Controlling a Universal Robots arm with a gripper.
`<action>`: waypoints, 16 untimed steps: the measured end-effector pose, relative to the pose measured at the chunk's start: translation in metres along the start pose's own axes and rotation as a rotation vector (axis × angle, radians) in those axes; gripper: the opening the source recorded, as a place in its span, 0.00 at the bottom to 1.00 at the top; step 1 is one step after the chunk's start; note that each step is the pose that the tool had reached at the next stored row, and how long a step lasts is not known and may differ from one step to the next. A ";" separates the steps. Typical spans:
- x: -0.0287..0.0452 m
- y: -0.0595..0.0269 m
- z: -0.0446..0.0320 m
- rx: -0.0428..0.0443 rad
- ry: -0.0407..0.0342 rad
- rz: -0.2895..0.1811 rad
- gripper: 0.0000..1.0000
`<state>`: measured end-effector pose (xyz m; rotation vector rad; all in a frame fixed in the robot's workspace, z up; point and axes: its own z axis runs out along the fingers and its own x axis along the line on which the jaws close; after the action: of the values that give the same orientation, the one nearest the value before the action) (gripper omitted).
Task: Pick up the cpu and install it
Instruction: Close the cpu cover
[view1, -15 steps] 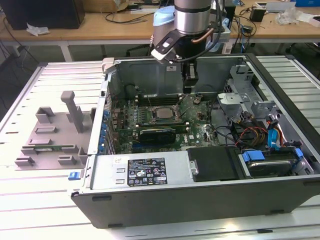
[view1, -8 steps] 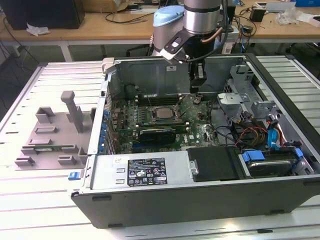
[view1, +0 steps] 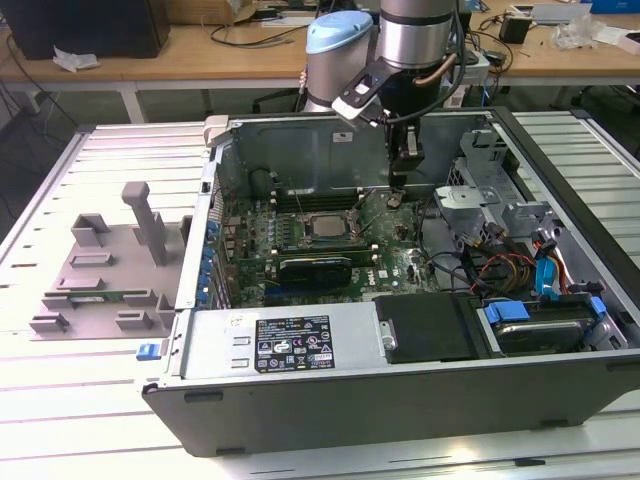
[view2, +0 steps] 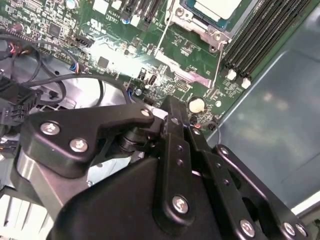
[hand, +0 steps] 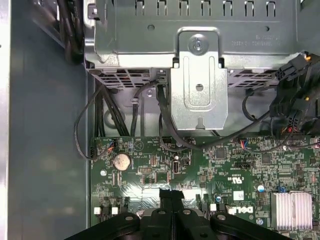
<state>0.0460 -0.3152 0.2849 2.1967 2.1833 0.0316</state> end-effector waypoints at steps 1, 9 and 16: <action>0.0000 0.0001 0.0010 0.0006 -0.0001 0.000 0.11; 0.0003 0.0010 0.0151 0.0103 -0.0001 0.000 0.11; 0.0007 0.0032 0.0360 0.0217 -0.0003 0.000 0.11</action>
<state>0.0508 -0.3151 0.2490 2.2072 2.1944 0.0076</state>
